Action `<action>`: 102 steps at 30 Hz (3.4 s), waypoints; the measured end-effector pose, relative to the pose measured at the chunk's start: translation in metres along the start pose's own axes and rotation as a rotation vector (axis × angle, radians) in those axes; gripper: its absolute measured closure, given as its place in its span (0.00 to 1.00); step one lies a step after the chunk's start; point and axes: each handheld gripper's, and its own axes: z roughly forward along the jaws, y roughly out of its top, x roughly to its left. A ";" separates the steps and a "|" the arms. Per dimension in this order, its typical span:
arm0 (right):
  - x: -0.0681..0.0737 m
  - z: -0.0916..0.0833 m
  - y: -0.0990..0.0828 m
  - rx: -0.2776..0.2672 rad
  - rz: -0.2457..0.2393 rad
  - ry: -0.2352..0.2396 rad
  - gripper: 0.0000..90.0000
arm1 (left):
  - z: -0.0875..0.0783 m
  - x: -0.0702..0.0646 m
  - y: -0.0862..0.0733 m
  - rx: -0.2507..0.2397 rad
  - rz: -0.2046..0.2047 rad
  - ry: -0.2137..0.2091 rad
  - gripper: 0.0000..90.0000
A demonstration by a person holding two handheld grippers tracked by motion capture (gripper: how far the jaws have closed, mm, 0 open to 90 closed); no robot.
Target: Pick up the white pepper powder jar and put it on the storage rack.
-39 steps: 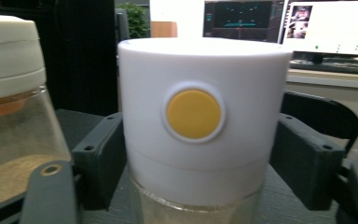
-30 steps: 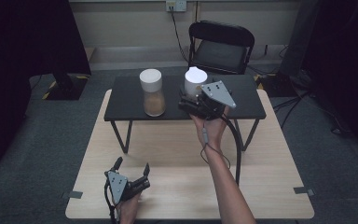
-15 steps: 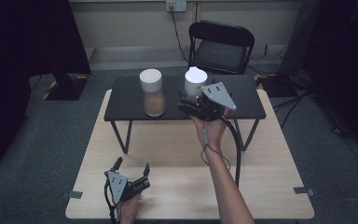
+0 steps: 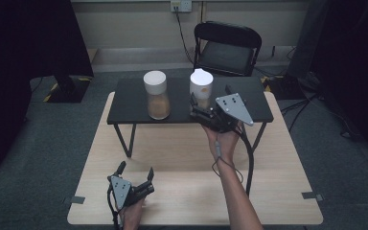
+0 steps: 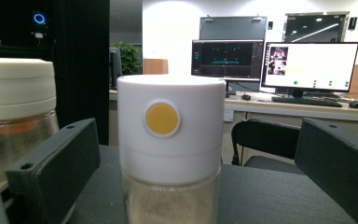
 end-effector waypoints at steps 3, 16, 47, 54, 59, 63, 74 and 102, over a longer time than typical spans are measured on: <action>-0.003 -0.005 -0.002 -0.002 0.010 0.012 0.00 | 0.000 0.000 0.000 0.000 0.000 0.000 0.02; -0.012 -0.037 -0.017 -0.044 0.007 -0.002 0.00 | 0.000 -0.001 0.000 0.000 0.000 0.004 0.02; -0.018 -0.097 -0.071 -0.062 -0.013 -0.123 0.00 | 0.000 -0.001 0.000 0.000 0.000 0.004 0.02; -0.015 -0.108 -0.078 -0.050 -0.040 -0.138 0.00 | 0.000 -0.001 0.000 0.000 0.000 0.004 0.02; -0.012 -0.115 -0.085 -0.040 -0.053 -0.153 0.00 | 0.000 -0.001 0.000 0.000 0.000 0.003 0.02; -0.011 -0.119 -0.092 -0.024 -0.049 -0.158 0.00 | 0.000 0.000 0.000 0.000 0.000 0.002 0.02; -0.010 -0.125 -0.113 0.039 -0.050 -0.150 0.00 | 0.000 0.000 0.000 0.000 0.000 0.002 0.02; -0.005 -0.134 -0.166 0.114 -0.024 -0.139 0.00 | 0.000 0.000 0.000 0.000 0.000 0.002 0.02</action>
